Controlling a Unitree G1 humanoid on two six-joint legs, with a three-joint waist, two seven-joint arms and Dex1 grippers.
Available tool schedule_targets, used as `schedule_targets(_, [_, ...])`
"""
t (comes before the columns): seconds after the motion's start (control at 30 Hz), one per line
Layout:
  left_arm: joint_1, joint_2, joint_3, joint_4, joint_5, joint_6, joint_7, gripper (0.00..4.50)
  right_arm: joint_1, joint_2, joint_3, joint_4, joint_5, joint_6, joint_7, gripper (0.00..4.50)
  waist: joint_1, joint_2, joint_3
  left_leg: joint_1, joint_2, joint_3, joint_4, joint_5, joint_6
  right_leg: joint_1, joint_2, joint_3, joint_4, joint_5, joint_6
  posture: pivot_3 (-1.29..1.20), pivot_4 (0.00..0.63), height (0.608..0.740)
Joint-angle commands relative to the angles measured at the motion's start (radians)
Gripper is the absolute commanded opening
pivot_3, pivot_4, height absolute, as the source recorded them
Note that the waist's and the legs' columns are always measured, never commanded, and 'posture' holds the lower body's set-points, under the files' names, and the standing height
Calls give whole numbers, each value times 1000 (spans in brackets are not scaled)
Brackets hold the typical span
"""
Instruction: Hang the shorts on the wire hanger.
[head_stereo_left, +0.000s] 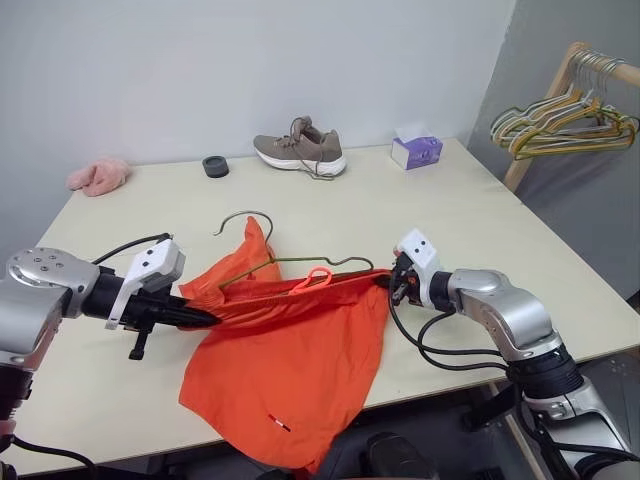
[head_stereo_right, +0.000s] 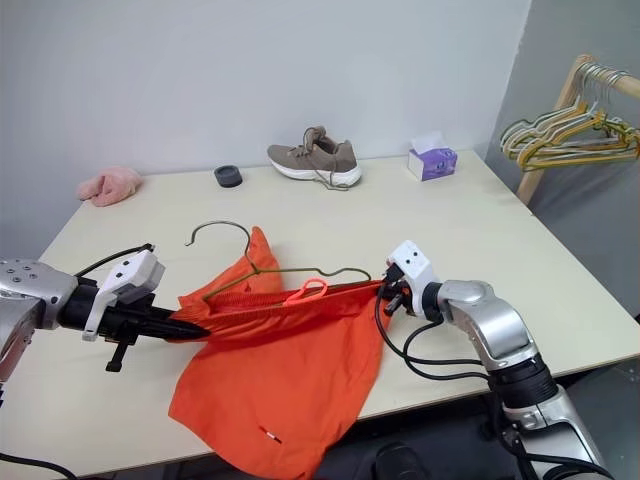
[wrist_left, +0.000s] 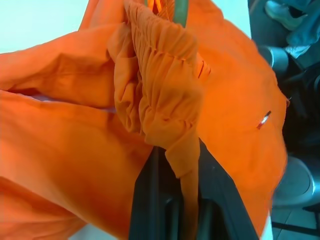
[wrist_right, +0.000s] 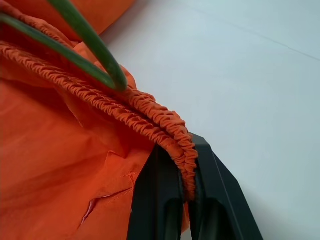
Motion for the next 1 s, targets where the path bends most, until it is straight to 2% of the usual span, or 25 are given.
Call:
schedule_targets(0.03, [-4, 59, 0, 55, 76, -43, -5, 0, -9, -64, -55, 5, -37, 0, -23, 34, 0, 0, 0, 0, 0, 0, 0, 0, 0, 0, 0, 0, 0, 0, 0, -296, 0, 740])
schedule_targets(0.37, [-36, 52, -34, 138, 177, -156, 44, 0, 17, -169, 4, -83, -53, -34, 36, 34, 0, 0, 0, 0, 0, 0, 0, 0, 0, 0, 0, 0, 0, -1, 1, -301, 0, 740])
schedule_targets(0.53, [-78, 20, -45, 150, 197, -193, 85, 0, 4, -237, 76, -159, -91, -87, 72, 34, 1, 0, 0, -1, 0, 0, 0, 0, 0, -1, 0, 0, 0, -1, 2, -302, 0, 740])
schedule_targets(0.8, [-106, -38, -89, 51, 184, -164, 83, 0, -106, -176, 188, -189, -170, -119, 78, 34, -4, 0, 0, -1, 1, 0, 0, 0, 0, -1, -1, 0, 0, -1, 2, -307, 0, 740])
schedule_targets(1.0, [-108, -68, -125, 16, 193, -153, 71, 0, -163, -144, 226, -199, -198, -128, 115, 34, -3, 0, 0, -1, 0, 0, 0, 0, 0, -1, 0, 0, 0, 0, -1, -317, 0, 740])
